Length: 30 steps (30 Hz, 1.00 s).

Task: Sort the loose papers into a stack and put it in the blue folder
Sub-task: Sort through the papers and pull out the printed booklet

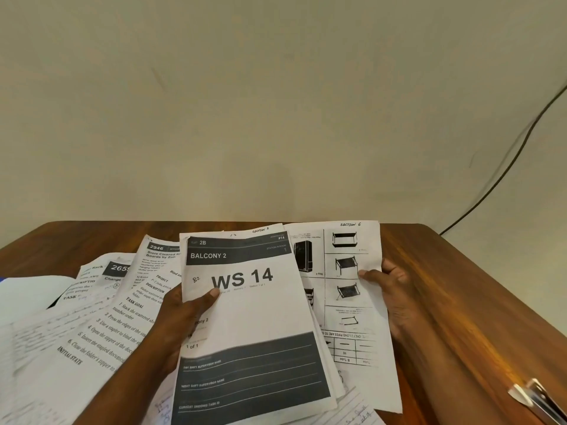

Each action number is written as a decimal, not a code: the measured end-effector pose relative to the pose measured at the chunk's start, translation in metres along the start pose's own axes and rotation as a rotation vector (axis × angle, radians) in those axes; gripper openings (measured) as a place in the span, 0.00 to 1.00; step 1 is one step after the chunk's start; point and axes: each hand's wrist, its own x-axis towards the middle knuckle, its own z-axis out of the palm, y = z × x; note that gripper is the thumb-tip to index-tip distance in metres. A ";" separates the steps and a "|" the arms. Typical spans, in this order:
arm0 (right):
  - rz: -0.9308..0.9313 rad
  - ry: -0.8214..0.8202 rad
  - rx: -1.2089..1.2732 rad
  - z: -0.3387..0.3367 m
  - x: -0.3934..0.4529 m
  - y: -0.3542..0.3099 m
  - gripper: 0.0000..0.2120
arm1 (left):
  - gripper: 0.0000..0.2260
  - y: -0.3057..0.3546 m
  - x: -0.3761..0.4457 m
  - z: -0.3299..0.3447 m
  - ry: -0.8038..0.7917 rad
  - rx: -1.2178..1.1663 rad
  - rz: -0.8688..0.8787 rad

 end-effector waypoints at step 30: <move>-0.309 0.115 0.098 0.043 -0.074 -0.115 0.06 | 0.20 0.092 -0.066 0.010 -0.092 -0.136 0.232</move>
